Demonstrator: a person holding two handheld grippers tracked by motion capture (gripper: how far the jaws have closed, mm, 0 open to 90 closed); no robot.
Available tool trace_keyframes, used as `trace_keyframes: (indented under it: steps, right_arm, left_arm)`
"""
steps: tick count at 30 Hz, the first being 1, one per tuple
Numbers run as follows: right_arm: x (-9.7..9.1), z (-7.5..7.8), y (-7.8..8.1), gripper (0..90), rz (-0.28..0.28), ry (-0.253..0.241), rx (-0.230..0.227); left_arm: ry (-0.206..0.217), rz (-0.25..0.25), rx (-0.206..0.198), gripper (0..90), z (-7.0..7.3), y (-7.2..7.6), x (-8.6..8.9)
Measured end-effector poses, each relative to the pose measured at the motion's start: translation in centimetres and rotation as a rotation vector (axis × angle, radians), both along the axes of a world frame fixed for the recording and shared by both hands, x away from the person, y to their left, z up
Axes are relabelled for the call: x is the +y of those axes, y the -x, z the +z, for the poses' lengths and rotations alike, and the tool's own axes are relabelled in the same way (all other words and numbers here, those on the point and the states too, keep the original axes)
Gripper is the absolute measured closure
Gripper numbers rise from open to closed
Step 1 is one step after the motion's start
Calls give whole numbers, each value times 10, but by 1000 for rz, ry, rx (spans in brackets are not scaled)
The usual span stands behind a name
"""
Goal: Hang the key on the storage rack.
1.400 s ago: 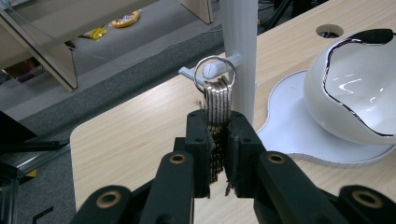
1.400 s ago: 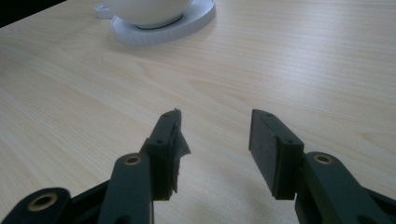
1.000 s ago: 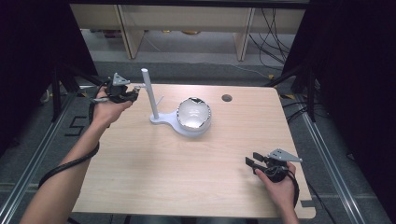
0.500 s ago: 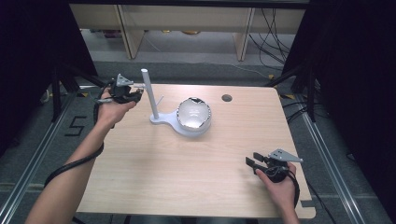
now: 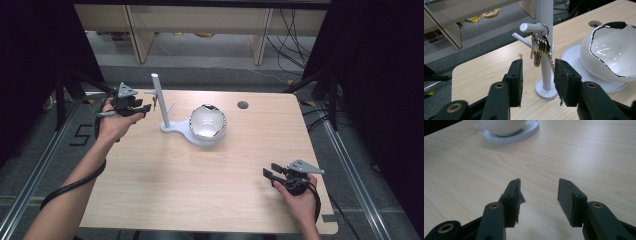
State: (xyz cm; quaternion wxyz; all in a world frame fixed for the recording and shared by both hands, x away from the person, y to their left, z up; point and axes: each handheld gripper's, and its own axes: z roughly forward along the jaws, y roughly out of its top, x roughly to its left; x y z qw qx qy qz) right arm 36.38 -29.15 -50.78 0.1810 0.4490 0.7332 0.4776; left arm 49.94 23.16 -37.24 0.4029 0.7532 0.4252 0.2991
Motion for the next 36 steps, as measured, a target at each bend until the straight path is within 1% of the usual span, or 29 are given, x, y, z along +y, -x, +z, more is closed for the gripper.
trace_keyframes:
  steps: [1, 2, 4, 5, 6, 7, 8, 10, 11, 12, 13, 14, 15, 17, 19, 21, 22, 23, 24, 25, 26, 29, 30, 31, 32, 33, 34, 35, 36]
  right_arm:
    - [-1, 1, 0, 540, 1, 7, -3]
    - [-1, 1, 0, 540, 1, 7, -3]
    - [-1, 0, 0, 540, 2, 9, -5]
    - [-1, 0, 0, 540, 2, 9, -5]
    - [1, 1, 2, 539, -7, -23, 25]
    - [2, 0, 2, 539, -9, -37, 26]
    - [2, 0, 2, 539, -10, -39, 26]
    - [2, 0, 2, 538, -13, -40, 25]
    - [2, 0, 2, 538, -13, -40, 25]
    - [2, 0, 2, 538, -10, -43, 28]
    - [2, -1, 2, 537, -11, -39, 16]
    - [3, 0, 2, 536, -13, -40, 26]
    - [1, 0, 0, 536, 6, -28, 1]
    - [1, 0, 0, 534, 6, -25, -2]
    - [0, 0, 1, 532, -6, -10, 7]
    - [0, 0, 1, 532, -4, -11, 0]
    - [0, 1, 2, 531, -12, -21, 17]
    - [0, 1, 2, 530, -10, -20, 16]
    - [0, 1, 2, 530, -10, -20, 16]
    - [0, 1, 1, 529, -3, -16, 6]
    - [0, 1, 1, 528, -2, -18, 4]
    - [0, 1, 2, 526, -3, -18, 6]
    - [2, 1, 3, 524, -16, -30, 29]
    - [2, 1, 3, 524, -16, -30, 29]
    - [2, 1, 3, 522, -16, -26, 26]
    - [2, 1, 3, 521, -15, -25, 22]
    - [2, 2, 3, 521, -17, -22, 24]
    - [2, 1, 2, 520, -18, -14, 8]
    - [2, 1, 2, 519, -19, -16, 7]
  left_arm:
    - [-6, 0, -4, 545, 0, 5, 3]
    - [-6, 0, -4, 535, 0, 5, 3]
    - [27, 2, -20, 505, -3, 11, 5]
    - [38, 6, -21, 505, -3, 13, 5]
    - [46, 3, -28, 497, -4, 16, 7]
    - [59, 5, -35, 475, -5, 21, 9]
    - [61, 4, -41, 466, -6, 24, 10]
    - [89, 8, -41, 458, -9, 31, 12]
    - [89, 8, -41, 452, -9, 31, 12]
    - [98, 6, -48, 452, -12, 36, 13]
    - [109, 9, -51, 440, -15, 41, 14]
    - [115, 10, -53, 436, -17, 43, 14]
    - [121, 7, -55, 433, -20, 48, 15]
    - [124, 8, -60, 429, -24, 54, 17]
    - [132, 11, -69, 426, -29, 61, 18]
    - [137, 12, -74, 425, -31, 64, 19]
    - [141, 19, -77, 424, -34, 69, 20]
    - [152, 25, -84, 421, -39, 74, 21]
    - [152, 25, -84, 419, -39, 74, 21]
    - [161, 24, -87, 419, -42, 78, 22]
    - [157, 25, -82, 414, -46, 83, 22]
    - [170, 27, -83, 410, -56, 94, 23]
    - [178, 36, -82, 408, -64, 101, 24]
    - [178, 36, -82, 408, -64, 101, 24]
    - [181, 41, -83, 408, -69, 104, 24]
    - [188, 49, -78, 408, -79, 110, 24]
    - [194, 51, -77, 408, -85, 114, 24]
    - [201, 52, -78, 407, -91, 117, 25]
    - [207, 63, -76, 406, -97, 121, 26]
